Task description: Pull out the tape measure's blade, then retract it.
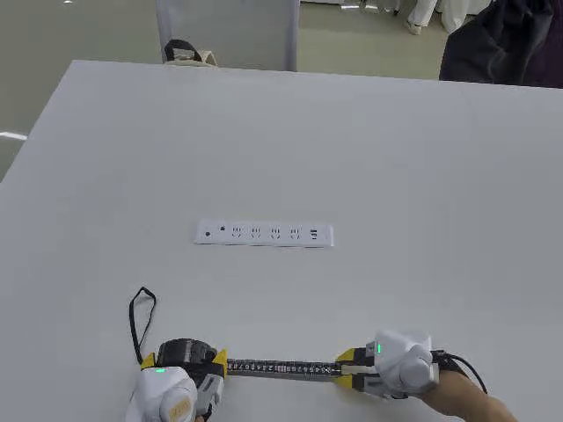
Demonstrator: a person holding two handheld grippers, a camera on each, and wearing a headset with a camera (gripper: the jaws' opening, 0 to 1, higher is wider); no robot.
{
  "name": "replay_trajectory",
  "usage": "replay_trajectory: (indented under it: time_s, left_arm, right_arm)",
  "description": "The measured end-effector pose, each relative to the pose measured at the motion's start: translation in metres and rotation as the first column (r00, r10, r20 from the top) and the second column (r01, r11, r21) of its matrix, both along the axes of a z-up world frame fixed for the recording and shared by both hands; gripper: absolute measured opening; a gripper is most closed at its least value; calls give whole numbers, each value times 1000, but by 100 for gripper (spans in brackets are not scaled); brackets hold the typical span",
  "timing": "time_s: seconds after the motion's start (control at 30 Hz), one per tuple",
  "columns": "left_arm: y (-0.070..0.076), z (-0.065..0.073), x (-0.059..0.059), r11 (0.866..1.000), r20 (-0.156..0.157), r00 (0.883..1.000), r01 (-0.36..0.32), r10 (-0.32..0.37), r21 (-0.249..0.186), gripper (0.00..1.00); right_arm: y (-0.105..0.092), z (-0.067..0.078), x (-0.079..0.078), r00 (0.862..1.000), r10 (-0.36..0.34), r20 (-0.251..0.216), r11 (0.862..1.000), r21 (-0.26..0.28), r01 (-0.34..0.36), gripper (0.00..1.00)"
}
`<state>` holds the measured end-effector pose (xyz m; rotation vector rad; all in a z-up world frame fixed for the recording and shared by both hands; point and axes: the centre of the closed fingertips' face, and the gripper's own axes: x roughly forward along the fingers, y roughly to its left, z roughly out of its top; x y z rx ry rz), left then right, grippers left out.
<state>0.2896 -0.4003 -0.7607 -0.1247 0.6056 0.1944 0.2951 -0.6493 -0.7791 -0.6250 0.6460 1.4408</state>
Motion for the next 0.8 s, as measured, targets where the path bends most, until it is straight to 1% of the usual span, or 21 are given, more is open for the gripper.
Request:
replay_trajectory:
  time_s: [0.07,0.1,0.13,0.17,0.2,0.23,0.33,0.47,0.6,0.8]
  left_arm:
    - [0,-1,0,1000,-5,1000,-14,14,9,73]
    - [4,-2,-2,999,-12,999,-30,30,14,72]
    - [8,-4,-3,999,-12,999,-51,51,12,68]
    - [8,-6,-2,998,-7,998,-60,60,-13,69]
    - [5,-6,-3,998,-9,998,-56,55,-14,69]
    - [4,-5,-3,998,-9,998,-55,55,-5,69]
    - [4,-5,-3,998,-8,998,-66,66,1,69]
    - [2,1,-4,998,-16,998,-65,65,3,67]
    - [3,0,-4,998,-20,998,-58,58,0,66]
    - [3,-2,-4,999,-21,999,-51,51,-5,66]
  right_arm:
    - [0,2,0,1000,0,2,1000,-1,0,13]
    - [0,1,0,1000,-1,1,1000,-1,1,13]
    - [0,1,0,1000,-1,2,1000,-1,1,13]
    - [0,1,0,1000,-2,2,1000,0,2,13]
    - [0,1,0,1000,-2,3,1000,-1,2,13]
    - [0,1,0,1000,-2,3,1000,-2,2,13]
    - [0,2,0,1000,-3,3,1000,-2,3,13]
    - [1,2,0,1000,-7,1,1000,3,7,13]
    - [10,4,0,1000,-5,2,1000,19,5,13]
    - [19,4,-2,1000,-5,-3,1000,25,5,13]
